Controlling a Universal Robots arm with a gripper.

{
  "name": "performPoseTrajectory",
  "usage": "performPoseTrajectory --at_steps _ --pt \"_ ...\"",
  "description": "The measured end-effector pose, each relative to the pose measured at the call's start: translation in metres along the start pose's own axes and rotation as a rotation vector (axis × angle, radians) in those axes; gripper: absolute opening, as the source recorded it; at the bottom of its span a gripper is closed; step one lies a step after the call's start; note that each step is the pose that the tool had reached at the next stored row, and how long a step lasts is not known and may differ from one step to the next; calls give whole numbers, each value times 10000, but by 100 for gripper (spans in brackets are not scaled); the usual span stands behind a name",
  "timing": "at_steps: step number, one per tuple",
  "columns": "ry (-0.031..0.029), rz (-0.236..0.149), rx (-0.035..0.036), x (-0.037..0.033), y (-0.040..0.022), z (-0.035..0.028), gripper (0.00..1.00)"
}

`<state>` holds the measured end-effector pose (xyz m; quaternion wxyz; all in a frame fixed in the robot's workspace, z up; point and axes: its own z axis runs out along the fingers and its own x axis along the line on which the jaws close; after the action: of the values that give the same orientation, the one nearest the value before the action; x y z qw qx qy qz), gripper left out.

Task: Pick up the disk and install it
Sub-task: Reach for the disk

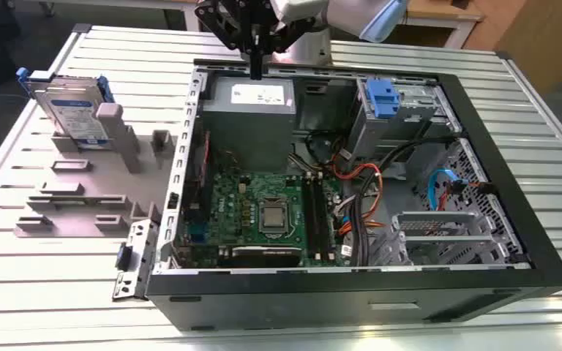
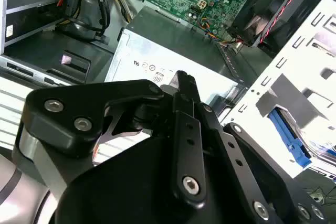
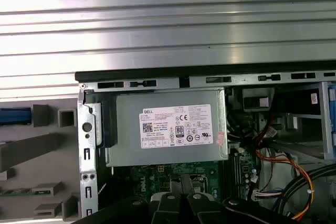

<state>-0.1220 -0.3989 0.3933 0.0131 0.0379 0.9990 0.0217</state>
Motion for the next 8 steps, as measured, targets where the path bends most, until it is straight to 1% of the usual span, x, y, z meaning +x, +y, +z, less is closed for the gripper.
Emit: performPoseTrajectory --at_steps 8 --pt "0 2 1 12 -1 0 11"
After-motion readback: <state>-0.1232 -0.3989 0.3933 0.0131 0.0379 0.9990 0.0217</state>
